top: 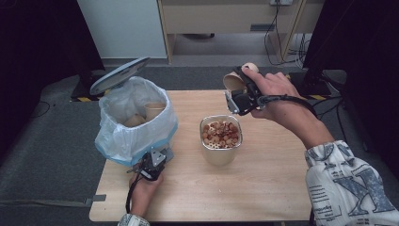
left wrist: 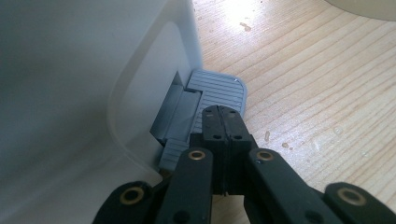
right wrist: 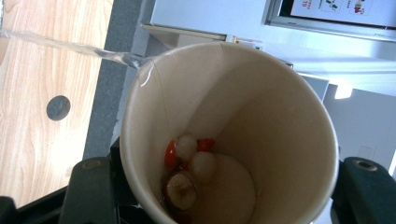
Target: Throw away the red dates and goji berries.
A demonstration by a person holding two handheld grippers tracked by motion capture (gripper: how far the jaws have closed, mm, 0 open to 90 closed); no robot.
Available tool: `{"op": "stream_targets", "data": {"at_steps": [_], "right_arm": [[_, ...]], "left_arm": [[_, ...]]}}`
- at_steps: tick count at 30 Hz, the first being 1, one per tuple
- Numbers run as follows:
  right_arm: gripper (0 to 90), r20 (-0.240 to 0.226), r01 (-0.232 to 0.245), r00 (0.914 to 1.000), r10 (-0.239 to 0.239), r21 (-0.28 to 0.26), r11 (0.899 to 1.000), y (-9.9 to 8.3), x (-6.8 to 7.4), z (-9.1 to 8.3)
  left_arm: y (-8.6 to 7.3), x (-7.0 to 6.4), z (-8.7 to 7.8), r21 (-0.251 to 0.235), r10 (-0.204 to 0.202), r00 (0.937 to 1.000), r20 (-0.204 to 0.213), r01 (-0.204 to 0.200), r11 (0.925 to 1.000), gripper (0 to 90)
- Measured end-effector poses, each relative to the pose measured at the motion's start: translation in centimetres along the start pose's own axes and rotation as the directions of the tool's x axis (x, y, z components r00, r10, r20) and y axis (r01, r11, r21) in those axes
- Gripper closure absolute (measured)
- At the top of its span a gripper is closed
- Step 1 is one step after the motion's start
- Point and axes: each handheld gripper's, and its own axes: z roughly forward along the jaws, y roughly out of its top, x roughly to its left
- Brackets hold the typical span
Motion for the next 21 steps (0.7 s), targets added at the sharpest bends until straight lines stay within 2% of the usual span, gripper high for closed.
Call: {"op": "stream_targets", "data": {"at_steps": [21], "right_arm": [[34.6, 0.028, 0.005, 0.9996, -0.005, -0.003, 1.0, -0.02, -0.48, -0.43]], "left_arm": [[0.01, -0.02, 0.0, 0.001, 0.001, 1.0, -0.001, -0.001, 1.0, 89.0]]}}
